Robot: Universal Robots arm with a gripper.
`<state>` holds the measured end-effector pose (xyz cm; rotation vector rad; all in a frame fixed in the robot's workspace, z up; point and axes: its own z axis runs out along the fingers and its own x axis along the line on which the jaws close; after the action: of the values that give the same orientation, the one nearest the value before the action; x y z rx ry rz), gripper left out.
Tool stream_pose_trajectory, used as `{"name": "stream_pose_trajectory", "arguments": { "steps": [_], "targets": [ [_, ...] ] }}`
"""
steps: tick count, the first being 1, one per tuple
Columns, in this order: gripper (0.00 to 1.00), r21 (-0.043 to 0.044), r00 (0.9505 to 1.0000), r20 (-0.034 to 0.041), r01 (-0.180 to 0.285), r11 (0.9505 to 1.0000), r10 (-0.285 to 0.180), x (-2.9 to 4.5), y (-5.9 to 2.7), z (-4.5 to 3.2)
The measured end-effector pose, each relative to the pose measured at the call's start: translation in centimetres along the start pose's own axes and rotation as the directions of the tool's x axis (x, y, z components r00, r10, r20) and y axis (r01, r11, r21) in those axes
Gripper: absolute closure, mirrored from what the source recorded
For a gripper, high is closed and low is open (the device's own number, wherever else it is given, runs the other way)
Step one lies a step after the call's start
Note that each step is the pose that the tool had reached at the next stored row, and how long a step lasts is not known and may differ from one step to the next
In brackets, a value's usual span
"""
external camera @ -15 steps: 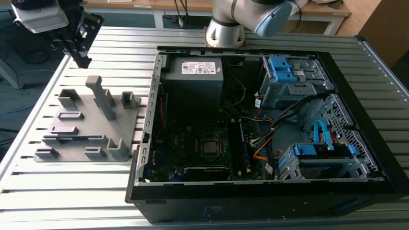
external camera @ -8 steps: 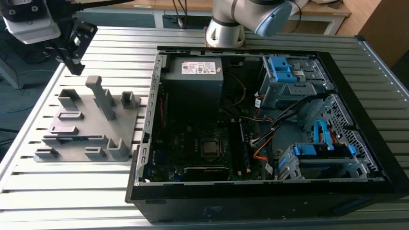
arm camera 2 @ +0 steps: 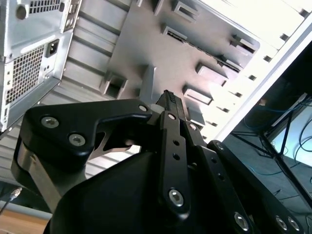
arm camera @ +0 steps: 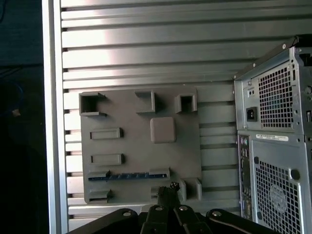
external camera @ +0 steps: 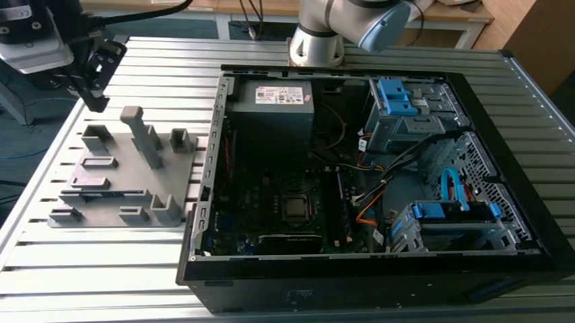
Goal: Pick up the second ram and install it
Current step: 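Reach for the second ram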
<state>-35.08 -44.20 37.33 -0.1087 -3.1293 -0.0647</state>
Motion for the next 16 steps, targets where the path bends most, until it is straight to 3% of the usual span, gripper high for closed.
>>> {"name": "stream_pose_trajectory", "arguments": {
  "steps": [16],
  "targets": [
    [0.90,0.0000,1.0000,-0.0001,0.002,1.0000,-0.002,1.31,-0.51,1.30]
  ]
}}
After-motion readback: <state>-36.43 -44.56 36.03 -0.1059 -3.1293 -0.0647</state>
